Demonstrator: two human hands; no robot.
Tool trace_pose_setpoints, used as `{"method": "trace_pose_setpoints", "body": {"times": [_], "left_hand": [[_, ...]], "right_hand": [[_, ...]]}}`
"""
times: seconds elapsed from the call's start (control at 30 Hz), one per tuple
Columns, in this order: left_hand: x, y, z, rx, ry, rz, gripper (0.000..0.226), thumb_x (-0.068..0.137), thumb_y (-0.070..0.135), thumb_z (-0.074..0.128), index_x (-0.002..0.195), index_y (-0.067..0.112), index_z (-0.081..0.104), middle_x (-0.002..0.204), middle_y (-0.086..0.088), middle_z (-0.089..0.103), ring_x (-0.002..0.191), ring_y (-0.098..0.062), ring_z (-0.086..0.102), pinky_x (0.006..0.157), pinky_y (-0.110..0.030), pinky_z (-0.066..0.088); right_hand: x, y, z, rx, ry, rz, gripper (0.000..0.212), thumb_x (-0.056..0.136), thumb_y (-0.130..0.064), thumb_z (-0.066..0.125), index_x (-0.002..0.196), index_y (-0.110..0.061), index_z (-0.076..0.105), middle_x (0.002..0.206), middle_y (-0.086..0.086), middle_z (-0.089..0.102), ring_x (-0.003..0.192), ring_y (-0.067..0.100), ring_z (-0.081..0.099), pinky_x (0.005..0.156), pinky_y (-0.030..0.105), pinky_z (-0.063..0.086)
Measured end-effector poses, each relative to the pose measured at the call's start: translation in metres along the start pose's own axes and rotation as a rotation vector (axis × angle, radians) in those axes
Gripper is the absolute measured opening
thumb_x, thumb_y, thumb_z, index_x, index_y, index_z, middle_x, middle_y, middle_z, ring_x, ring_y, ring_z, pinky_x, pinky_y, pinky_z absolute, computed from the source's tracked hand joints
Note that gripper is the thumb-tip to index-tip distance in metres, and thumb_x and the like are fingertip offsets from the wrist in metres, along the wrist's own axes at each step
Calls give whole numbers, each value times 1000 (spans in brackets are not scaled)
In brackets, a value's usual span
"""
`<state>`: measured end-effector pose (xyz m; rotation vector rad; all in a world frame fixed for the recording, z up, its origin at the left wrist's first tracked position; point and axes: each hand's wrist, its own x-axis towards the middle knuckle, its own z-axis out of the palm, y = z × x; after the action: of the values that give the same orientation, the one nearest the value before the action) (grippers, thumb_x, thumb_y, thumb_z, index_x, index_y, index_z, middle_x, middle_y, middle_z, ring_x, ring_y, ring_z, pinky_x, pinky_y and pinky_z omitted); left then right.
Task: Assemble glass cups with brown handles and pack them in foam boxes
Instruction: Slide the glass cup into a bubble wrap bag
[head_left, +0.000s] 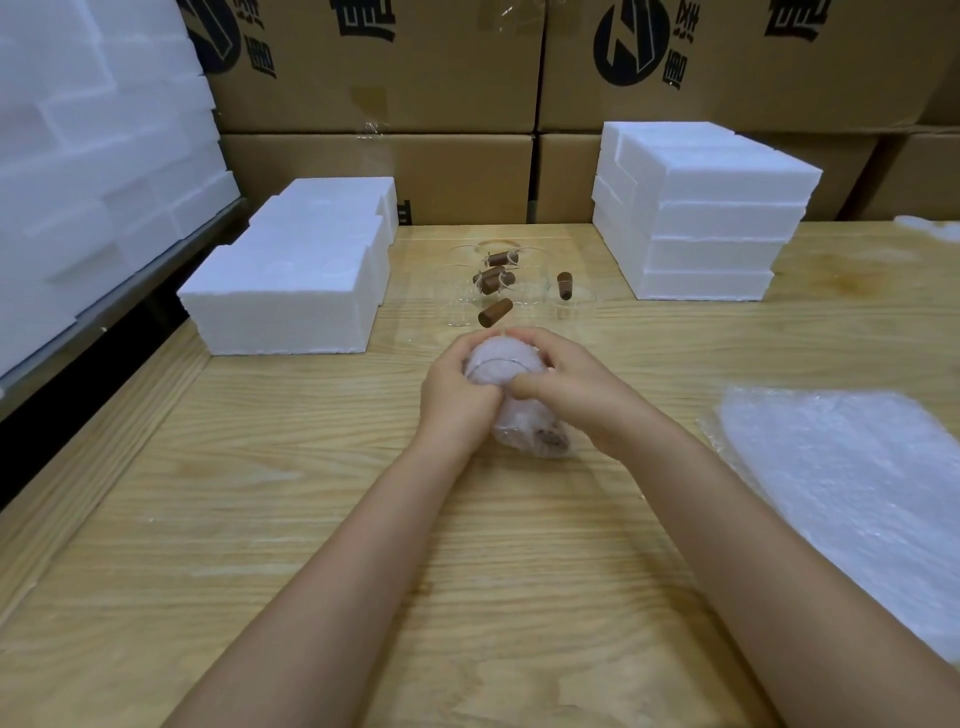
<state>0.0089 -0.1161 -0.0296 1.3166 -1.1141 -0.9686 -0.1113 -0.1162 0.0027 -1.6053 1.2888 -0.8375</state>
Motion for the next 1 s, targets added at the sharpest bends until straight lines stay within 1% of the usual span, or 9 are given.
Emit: {"method": "trace_pose_setpoints", "body": {"times": [0.1, 0.2, 0.3, 0.4, 0.57, 0.73, 0.8, 0.9, 1.0], "left_hand": [[1, -1, 0, -16, 31, -28, 46, 76, -5, 59, 109, 26, 67, 102, 3, 71, 95, -15, 67, 85, -34, 57], [-5, 0, -5, -37, -206, 84, 59, 78, -12, 56, 123, 27, 63, 110, 8, 67, 96, -4, 67, 78, -20, 55], [-7, 1, -18, -49, -559, 190, 75, 74, -5, 63, 138, 31, 48, 141, 7, 48, 122, -5, 54, 93, -25, 49], [-7, 1, -25, 215, -649, 345, 94, 69, 19, 79, 146, 39, 30, 157, 11, 22, 144, -11, 27, 114, -42, 33], [-8, -1, -16, 482, -410, 650, 76, 70, 22, 80, 138, 22, 46, 133, 9, 55, 121, -9, 52, 101, -42, 43], [-4, -5, -18, 428, -194, 346, 76, 62, 43, 82, 129, 38, 44, 114, 9, 62, 103, -11, 61, 86, -31, 52], [-1, -8, -19, 485, -94, 225, 85, 59, 57, 81, 132, 40, 39, 119, 6, 61, 106, -16, 60, 90, -34, 51], [3, -11, -17, 570, -7, 194, 89, 58, 64, 78, 134, 37, 39, 121, -2, 62, 111, -22, 59, 93, -39, 50], [3, -15, -14, 711, 58, 259, 91, 59, 67, 75, 134, 30, 39, 104, -2, 64, 112, -29, 56, 101, -38, 40]], "right_hand": [[0, 5, 7, -104, 92, -52, 61, 81, -7, 60, 136, -26, 43, 95, -12, 55, 84, 6, 59, 70, 13, 45], [1, 10, 8, -127, 220, -26, 47, 79, -5, 57, 119, -28, 49, 87, -8, 60, 71, 0, 55, 49, 5, 36], [4, 13, -2, -120, 277, 29, 38, 75, -3, 56, 102, -30, 51, 91, 1, 66, 71, 9, 60, 50, 15, 39], [8, 14, -16, -87, 304, 84, 33, 73, -2, 60, 92, -29, 53, 88, 10, 68, 67, 21, 60, 57, 27, 44], [6, 13, -25, -28, 143, 158, 37, 74, 0, 67, 102, -21, 56, 95, 13, 64, 76, 26, 60, 70, 38, 51], [2, 4, -40, -52, 24, -18, 17, 89, -34, 64, 105, -28, 60, 66, -14, 66, 54, 1, 58, 45, 14, 41], [2, 6, -42, -98, 7, -72, 23, 89, -40, 61, 110, -31, 60, 74, -18, 69, 70, -5, 62, 57, 11, 47], [5, 17, -37, -75, 51, -99, 33, 89, -23, 65, 122, -24, 60, 112, 0, 66, 101, 13, 62, 91, 33, 53], [9, 26, -27, -26, 191, -110, 30, 87, -12, 68, 116, -19, 64, 110, -3, 65, 103, 17, 63, 97, 40, 49]]}}
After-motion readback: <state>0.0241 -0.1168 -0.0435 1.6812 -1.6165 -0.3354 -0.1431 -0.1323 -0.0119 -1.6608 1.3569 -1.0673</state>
